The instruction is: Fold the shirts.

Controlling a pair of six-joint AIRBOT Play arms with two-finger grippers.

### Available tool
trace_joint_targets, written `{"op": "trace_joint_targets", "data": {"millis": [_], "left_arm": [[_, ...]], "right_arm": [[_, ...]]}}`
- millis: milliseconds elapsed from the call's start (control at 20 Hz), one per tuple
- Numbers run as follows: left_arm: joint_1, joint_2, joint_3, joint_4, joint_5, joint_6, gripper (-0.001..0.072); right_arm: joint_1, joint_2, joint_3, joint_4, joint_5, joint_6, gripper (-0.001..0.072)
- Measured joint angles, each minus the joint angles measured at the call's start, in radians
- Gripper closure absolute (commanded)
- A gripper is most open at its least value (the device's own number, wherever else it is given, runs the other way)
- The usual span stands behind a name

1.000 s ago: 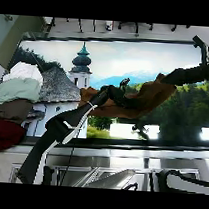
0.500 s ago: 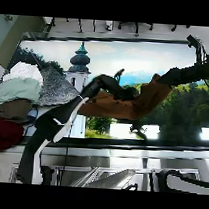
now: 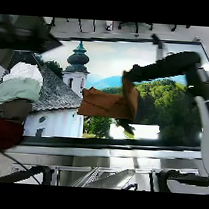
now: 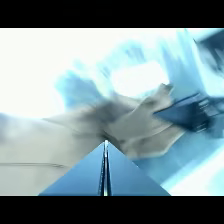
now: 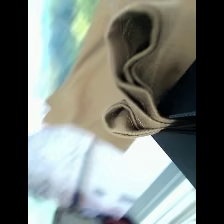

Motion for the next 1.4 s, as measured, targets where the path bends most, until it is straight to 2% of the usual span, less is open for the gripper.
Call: {"op": "trace_joint_targets", "data": {"millis": [50, 100, 150, 200, 250, 350, 450, 600, 800, 1000, 1150, 1400], "left_arm": [[0.052, 0.053, 0.0, 0.017, 0.024, 0.008, 0.0693], [0.102, 0.101, -0.001, 0.027, 0.045, 0.012, 0.0693], [0.145, 0.142, -0.001, 0.037, 0.065, 0.016, 0.0693], [0.177, 0.172, -0.001, 0.043, 0.079, 0.019, 0.0693], [0.205, 0.198, -0.001, 0.047, 0.092, 0.023, 0.0693], [0.239, 0.231, -0.001, 0.054, 0.114, 0.027, 0.0693], [0.252, 0.248, -0.001, 0.057, 0.13, 0.031, 0.0693], [0.246, 0.259, -0.001, 0.06, 0.138, 0.034, 0.0693], [0.231, 0.258, -0.001, 0.061, 0.138, 0.034, 0.0693], [0.227, 0.24, -0.001, 0.063, 0.149, 0.034, 0.0693], [0.227, 0.227, -0.001, 0.061, 0.157, 0.034, 0.0693], [0.227, 0.221, -0.001, 0.057, 0.171, 0.033, 0.0693]], "right_arm": [[0.094, -0.039, -0.001, 0.002, 0.111, 0.02, 0.0681], [0.181, -0.082, -0.002, 0.006, 0.217, 0.036, 0.0477], [0.272, -0.138, -0.002, 0.008, 0.338, 0.045, 0.0126], [0.352, -0.196, -0.002, 0.008, 0.447, 0.056, 0.0038], [0.426, -0.259, -0.002, 0.007, 0.545, 0.063, 0.0039], [0.513, -0.338, -0.002, 0.002, 0.649, 0.082, 0.0039], [0.519, -0.36, -0.002, -0.033, 0.653, 0.09, 0.0039], [0.398, -0.291, -0.001, -0.1, 0.531, 0.099, 0.0039], [0.116, -0.154, -0.001, -0.19, 0.262, 0.109, 0.0013], [-0.135, -0.132, -0.05, -0.218, 0.002, 0.108, 0.0011], [-0.201, -0.188, -0.101, -0.171, -0.075, 0.056, 0.0011], [-0.206, -0.34, -0.129, -0.037, -0.101, -0.027, 0.0011]]}}
